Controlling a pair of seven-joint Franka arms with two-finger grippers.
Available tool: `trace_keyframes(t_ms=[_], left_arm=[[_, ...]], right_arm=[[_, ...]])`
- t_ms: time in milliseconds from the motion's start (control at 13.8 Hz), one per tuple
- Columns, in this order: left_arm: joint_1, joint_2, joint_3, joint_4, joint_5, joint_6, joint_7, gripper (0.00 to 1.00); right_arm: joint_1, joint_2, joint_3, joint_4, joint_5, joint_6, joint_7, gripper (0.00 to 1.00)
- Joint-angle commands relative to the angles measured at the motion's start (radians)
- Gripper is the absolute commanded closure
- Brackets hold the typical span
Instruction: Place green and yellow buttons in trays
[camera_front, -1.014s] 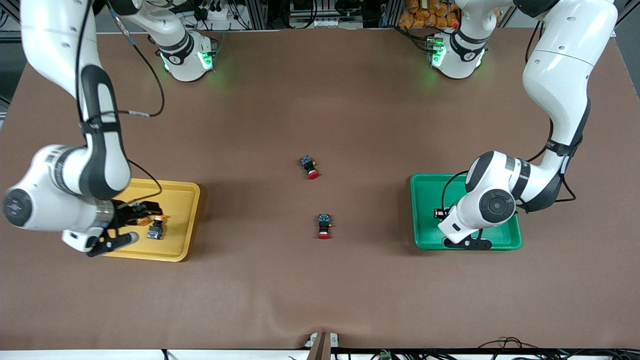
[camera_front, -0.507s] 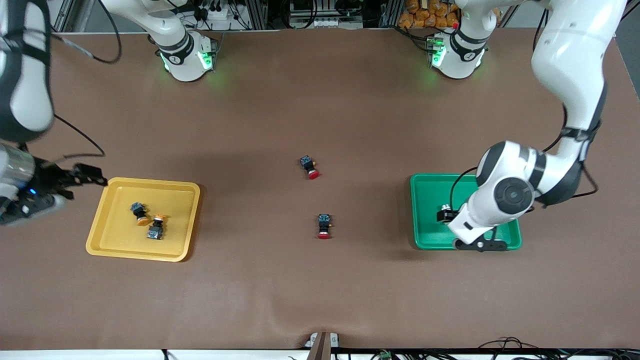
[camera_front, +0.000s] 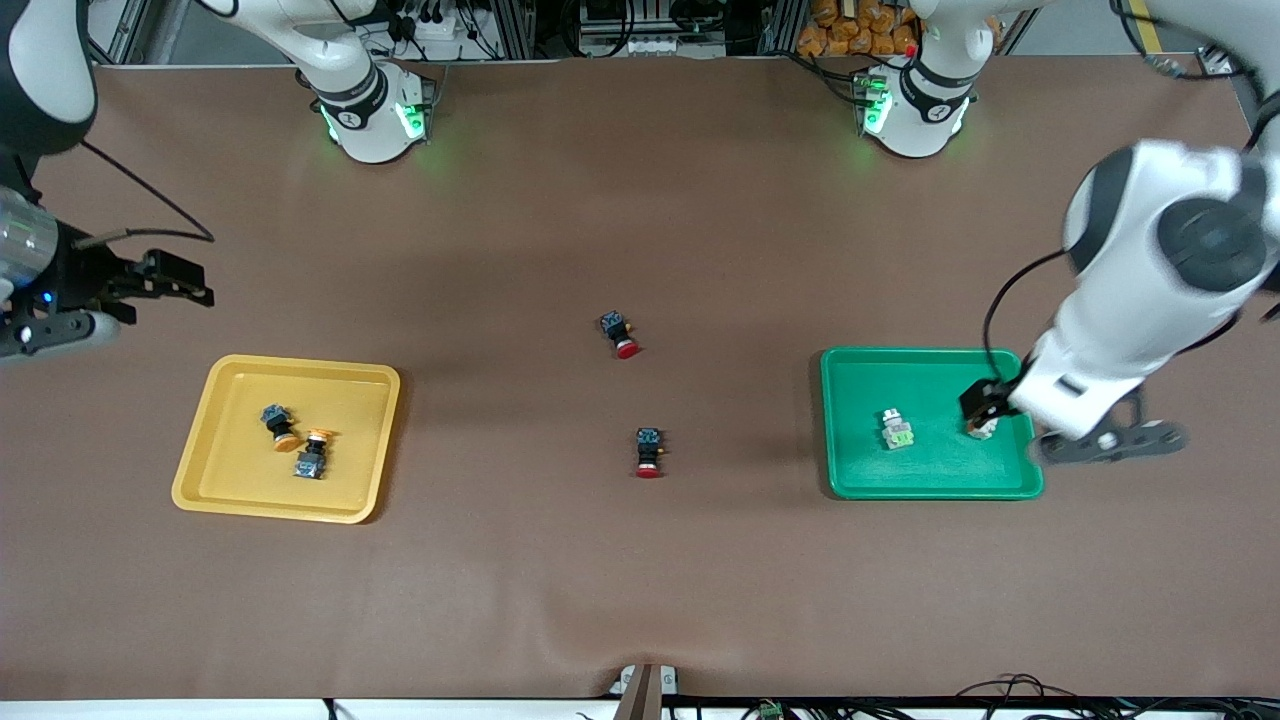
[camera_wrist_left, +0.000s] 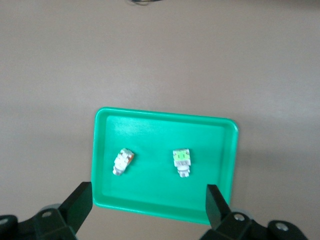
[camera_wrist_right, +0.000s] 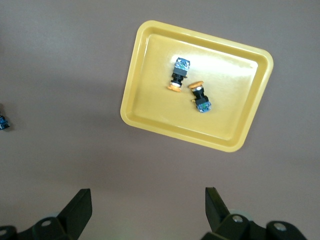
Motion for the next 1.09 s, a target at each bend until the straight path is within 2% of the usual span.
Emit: trace_keyframes(t_ms=[0,217,362,435,652,797,1014], left_arm=[[0.019,-0.085,0.002,-0.007,-0.060,-0.032,0.010,0.00],[0.051,-0.120,0.000,0.045,-0.092,-0.145,0.117,0.00],[0.051,-0.180,0.026,0.037,-0.148,-0.178,0.162,0.00],[0.019,-0.202,0.076,0.036,-0.160,-0.219,0.185,0.00],[-0.151,-0.272,0.321,0.004,-0.252,-0.325,0.274,0.00],[-0.197,-0.321,0.371,-0.032,-0.254,-0.377,0.288,0.00],[-0.236,-0.355,0.388,-0.043,-0.252,-0.459,0.294,0.00]], right_arm=[[-0.060,-0.095,0.032,-0.076,-0.021,-0.018,0.012,0.00],[-0.088,-0.126,0.068,-0.060,-0.032,-0.080,0.070,0.00],[-0.082,-0.128,0.073,-0.027,-0.033,-0.126,0.133,0.00],[-0.077,-0.128,0.084,-0.004,-0.035,-0.140,0.158,0.00],[-0.080,-0.131,0.082,0.003,-0.035,-0.149,0.164,0.00],[-0.082,-0.132,0.082,0.044,-0.037,-0.152,0.157,0.00],[-0.088,-0.125,0.076,0.087,-0.035,-0.192,0.166,0.00]])
